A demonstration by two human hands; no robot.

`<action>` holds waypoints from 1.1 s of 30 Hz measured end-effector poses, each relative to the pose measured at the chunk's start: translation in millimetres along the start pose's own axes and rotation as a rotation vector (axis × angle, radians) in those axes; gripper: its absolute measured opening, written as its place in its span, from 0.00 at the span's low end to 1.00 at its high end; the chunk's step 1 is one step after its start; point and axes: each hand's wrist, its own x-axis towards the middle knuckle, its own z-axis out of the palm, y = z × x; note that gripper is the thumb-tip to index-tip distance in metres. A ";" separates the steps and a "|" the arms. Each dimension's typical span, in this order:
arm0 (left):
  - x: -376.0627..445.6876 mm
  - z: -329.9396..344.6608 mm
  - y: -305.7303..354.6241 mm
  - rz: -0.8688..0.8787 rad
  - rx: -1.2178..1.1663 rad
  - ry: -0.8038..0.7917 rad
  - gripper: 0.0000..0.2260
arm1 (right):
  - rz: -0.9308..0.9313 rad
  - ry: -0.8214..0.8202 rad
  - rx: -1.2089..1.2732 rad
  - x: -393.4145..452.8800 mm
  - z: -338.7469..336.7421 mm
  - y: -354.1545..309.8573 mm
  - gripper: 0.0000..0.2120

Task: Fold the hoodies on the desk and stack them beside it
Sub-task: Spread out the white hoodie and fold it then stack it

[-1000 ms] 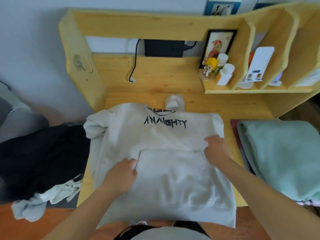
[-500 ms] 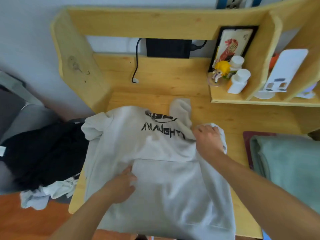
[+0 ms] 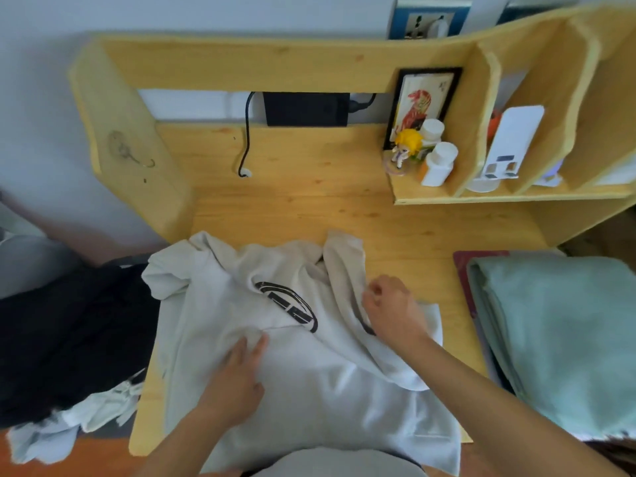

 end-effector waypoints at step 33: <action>33.4 -33.3 150.7 0.286 0.173 0.449 0.06 | 0.937 0.858 0.750 -42.2 -154.3 208.2 0.22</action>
